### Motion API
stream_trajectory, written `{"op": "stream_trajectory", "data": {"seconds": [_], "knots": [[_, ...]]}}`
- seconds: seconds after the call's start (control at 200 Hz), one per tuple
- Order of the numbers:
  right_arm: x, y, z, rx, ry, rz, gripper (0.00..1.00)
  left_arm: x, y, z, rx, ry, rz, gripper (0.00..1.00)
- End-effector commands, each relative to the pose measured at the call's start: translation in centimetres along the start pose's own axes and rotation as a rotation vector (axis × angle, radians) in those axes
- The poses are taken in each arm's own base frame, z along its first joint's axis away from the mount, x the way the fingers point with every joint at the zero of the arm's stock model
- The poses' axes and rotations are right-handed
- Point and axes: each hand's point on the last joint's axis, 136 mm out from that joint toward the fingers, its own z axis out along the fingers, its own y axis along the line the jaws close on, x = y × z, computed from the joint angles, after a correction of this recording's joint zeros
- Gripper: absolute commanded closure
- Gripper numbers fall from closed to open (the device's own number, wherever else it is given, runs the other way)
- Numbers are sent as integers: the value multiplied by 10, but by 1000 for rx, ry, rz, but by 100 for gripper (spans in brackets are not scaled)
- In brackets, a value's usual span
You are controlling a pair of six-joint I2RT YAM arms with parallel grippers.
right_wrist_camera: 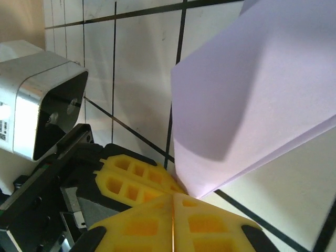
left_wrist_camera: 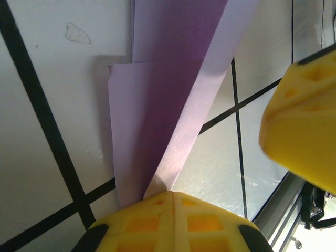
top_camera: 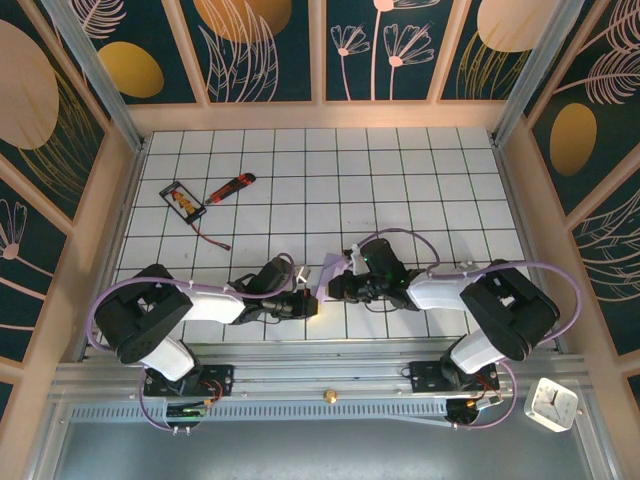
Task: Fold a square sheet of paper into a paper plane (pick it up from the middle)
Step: Perform the fifth fold on the wing at the bottom-center of the table.
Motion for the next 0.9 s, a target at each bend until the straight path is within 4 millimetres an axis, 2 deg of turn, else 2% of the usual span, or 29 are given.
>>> {"op": "stream_trajectory", "data": {"seconds": [0.0, 0.22, 0.49, 0.896], "knots": [[-1, 6, 7, -25, -26, 10, 93, 48, 56, 3, -178, 153, -93, 100], [6, 0, 18, -9, -4, 34, 98, 48, 55, 2, -180, 152, -92, 100], [3, -2, 27, -2, 0, 42, 100, 51, 58, 3, -187, 165, -94, 100], [-6, -21, 32, 54, 9, 54, 100, 56, 65, 1, -217, 188, -87, 100]]}}
